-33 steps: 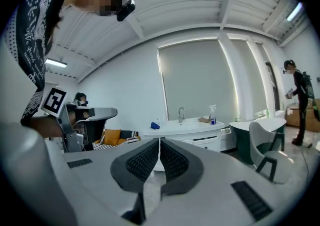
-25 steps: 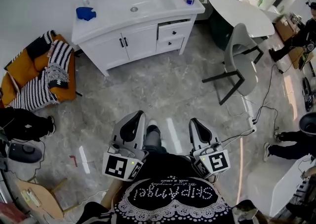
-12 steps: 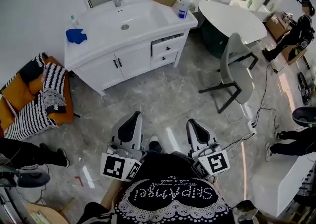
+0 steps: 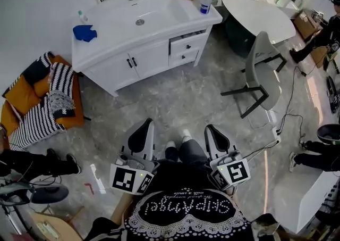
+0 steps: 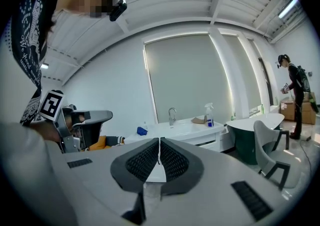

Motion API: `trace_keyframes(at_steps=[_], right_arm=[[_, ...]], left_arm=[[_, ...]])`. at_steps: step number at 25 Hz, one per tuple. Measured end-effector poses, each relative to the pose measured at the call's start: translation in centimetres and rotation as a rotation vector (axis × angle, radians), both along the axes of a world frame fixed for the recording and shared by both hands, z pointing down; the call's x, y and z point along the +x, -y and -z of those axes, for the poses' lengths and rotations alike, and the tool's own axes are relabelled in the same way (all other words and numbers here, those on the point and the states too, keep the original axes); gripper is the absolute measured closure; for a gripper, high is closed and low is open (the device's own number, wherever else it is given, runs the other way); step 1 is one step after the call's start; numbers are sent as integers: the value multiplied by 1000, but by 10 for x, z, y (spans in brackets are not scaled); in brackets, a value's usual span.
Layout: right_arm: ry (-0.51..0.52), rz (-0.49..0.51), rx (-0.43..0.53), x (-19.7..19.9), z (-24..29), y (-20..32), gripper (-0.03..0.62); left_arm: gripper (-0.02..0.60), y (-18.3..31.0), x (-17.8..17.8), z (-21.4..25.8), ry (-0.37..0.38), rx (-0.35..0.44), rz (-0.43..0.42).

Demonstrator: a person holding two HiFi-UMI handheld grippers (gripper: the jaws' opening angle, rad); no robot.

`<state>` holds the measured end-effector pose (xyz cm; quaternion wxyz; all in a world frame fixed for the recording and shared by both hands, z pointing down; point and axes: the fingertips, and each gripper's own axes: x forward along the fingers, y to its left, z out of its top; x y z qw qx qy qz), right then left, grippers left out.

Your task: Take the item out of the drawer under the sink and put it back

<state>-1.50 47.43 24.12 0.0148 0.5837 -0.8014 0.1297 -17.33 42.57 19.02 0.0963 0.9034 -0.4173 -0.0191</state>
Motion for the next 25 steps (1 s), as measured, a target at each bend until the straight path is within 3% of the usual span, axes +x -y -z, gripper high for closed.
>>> trace_keyframes(at_steps=[12, 25], right_arm=[[-2, 111, -37, 10, -11, 48, 574], [-15, 199, 6, 87, -4, 135, 574]], left_arm=[[577, 33, 2, -8, 3, -31, 129], [577, 98, 71, -3, 11, -3, 220]])
